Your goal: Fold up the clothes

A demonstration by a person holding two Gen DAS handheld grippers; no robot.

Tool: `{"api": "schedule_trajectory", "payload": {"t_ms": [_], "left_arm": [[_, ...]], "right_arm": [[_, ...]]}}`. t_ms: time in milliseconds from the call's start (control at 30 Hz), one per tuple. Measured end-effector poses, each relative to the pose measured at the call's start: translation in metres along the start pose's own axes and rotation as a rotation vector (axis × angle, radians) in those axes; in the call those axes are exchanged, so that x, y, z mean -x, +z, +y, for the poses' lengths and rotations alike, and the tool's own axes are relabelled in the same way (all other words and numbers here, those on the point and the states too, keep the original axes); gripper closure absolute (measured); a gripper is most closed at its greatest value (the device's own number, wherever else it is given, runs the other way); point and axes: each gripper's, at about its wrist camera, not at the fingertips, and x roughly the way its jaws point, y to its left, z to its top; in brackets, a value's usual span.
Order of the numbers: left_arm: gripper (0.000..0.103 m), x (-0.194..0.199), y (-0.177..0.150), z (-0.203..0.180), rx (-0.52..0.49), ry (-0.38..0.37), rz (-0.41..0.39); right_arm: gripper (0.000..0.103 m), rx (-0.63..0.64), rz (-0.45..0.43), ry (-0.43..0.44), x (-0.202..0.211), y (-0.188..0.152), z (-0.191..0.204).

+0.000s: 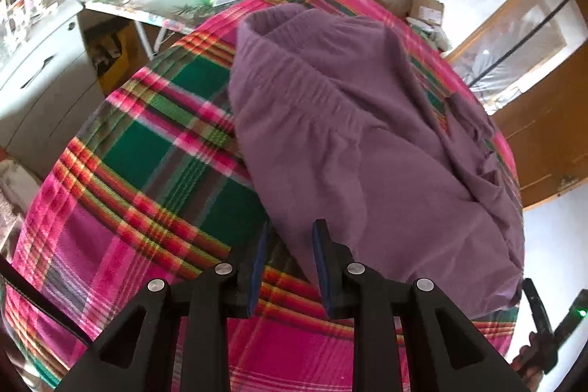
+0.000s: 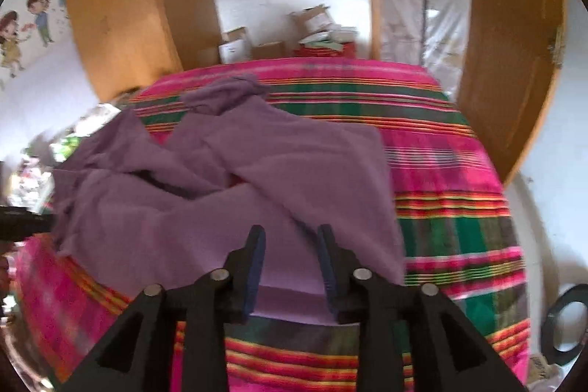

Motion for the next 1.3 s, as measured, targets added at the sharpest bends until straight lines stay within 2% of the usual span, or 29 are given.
{"api": "schedule_trajectory", "payload": {"t_ms": [100, 333, 467, 533, 567, 600, 667, 767, 933, 1000, 1133, 1300], "left_arm": [[0.077, -0.004, 0.001, -0.004, -0.007, 0.042, 0.012], [0.077, -0.007, -0.002, -0.007, 0.025, 0.039, 0.013], [0.078, -0.004, 0.001, 0.002, 0.058, 0.015, 0.012], [0.078, -0.004, 0.003, 0.006, 0.068, 0.006, 0.017], [0.077, -0.003, 0.003, 0.007, 0.08, -0.004, 0.019], [0.077, -0.003, 0.003, 0.008, 0.088, -0.02, 0.02], [0.077, -0.005, 0.001, 0.007, 0.109, -0.065, 0.022], [0.077, -0.008, 0.002, 0.003, 0.111, -0.068, 0.013], [0.078, -0.008, 0.005, 0.011, 0.235, -0.091, 0.027], [0.08, -0.007, 0.003, 0.014, 0.261, -0.103, 0.021], [0.094, -0.007, -0.001, 0.022, 0.297, -0.091, 0.008], [0.098, -0.003, -0.008, 0.025, 0.276, -0.09, -0.02]], "right_arm": [[0.071, -0.019, 0.005, -0.04, -0.005, -0.001, -0.012], [0.071, 0.03, 0.089, -0.118, -0.038, 0.004, -0.022], [0.071, -0.006, 0.101, -0.099, -0.045, 0.0, -0.027], [0.079, -0.025, 0.094, -0.094, -0.044, -0.001, -0.029], [0.088, -0.034, 0.092, -0.092, -0.044, -0.001, -0.031], [0.093, -0.046, 0.09, -0.081, -0.043, -0.001, -0.033], [0.096, -0.074, 0.082, -0.057, -0.039, -0.002, -0.039], [0.097, -0.117, 0.056, -0.032, -0.03, -0.003, -0.046], [0.097, -0.183, 0.001, -0.03, -0.005, -0.009, -0.06], [0.097, -0.22, -0.021, -0.02, 0.007, -0.013, -0.068], [0.098, -0.271, -0.044, -0.016, 0.023, -0.02, -0.082], [0.099, -0.319, -0.053, -0.05, 0.036, -0.032, -0.1]]}}
